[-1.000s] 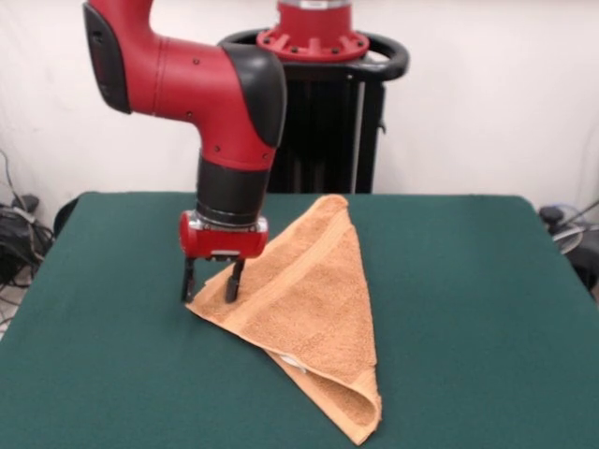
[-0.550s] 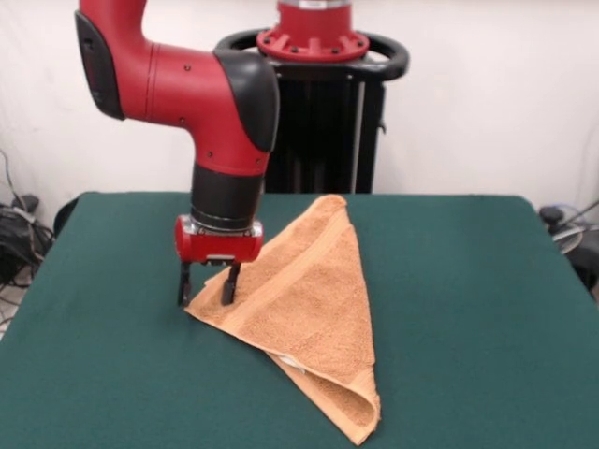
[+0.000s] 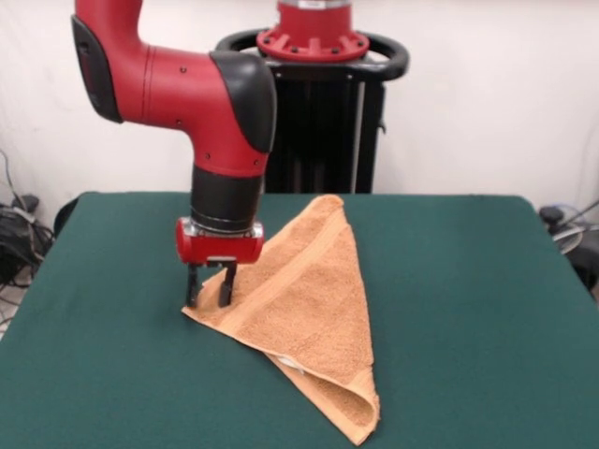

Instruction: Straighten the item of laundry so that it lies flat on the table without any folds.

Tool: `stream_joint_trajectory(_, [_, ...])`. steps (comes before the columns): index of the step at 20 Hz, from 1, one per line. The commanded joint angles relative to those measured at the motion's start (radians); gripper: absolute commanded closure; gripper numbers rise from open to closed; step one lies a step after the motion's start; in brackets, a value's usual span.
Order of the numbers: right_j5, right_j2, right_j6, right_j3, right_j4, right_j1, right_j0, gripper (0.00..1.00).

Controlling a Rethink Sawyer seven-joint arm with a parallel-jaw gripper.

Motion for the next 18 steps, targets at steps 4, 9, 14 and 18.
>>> stream_joint_trajectory(4, [0.115,0.083,0.095,-0.075,0.039,0.212,0.01,1.0])
stream_joint_trajectory(9, [0.079,0.072,0.148,-0.054,0.069,0.203,0.042,1.0])
stream_joint_trajectory(14, [0.086,0.138,0.102,-0.073,0.066,0.231,-0.015,1.0])
stream_joint_trajectory(18, [0.117,0.154,0.052,-0.084,0.043,0.237,-0.023,0.0])
